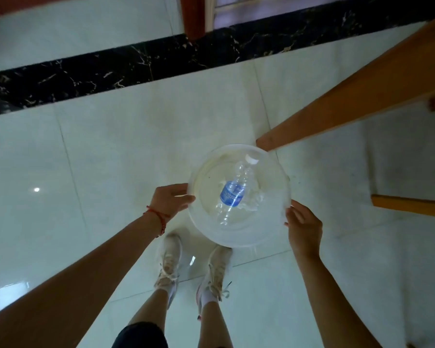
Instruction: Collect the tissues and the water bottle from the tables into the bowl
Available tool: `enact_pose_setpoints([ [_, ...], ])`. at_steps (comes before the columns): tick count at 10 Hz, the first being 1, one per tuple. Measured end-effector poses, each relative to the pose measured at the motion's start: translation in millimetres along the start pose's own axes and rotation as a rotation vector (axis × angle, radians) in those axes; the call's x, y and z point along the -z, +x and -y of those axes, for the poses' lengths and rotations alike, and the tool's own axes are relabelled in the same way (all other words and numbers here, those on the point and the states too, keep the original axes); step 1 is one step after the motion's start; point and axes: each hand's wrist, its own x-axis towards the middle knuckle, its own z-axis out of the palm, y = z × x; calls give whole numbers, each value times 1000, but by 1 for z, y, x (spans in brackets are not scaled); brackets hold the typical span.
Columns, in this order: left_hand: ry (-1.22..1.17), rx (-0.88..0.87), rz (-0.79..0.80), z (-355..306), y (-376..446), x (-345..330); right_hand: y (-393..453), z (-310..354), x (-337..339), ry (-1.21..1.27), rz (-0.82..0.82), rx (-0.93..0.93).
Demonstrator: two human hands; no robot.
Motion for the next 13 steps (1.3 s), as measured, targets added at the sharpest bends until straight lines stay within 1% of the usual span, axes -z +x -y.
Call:
enact_pose_setpoints([
  [1,8,-7,-3,18,37,-19,31,-26,-17,0,-31,-10],
  [4,57,-10,-2,46,119,-52,101,-85,-54,-40,-42,-21],
  [7,95,-7,11,61,148,-60,121,-111,-74,7,-84,-60],
  [8,89,-21,27,64,149,-59,120,-114,-72,9,-78,-46],
  [9,149,-17,38,64,145,-57,112,-111,-69,-32,-36,-37],
  [10,161,4,11,63,135,-55,100,-100,-65,-129,-1,10],
  [11,176,18,-6,57,115,-49,85,-82,-58,-186,23,4],
  [12,254,-48,-24,47,86,-42,64,-59,-51,-213,28,46],
  [13,339,-77,-19,33,49,-30,38,-35,-42,-224,60,38],
])
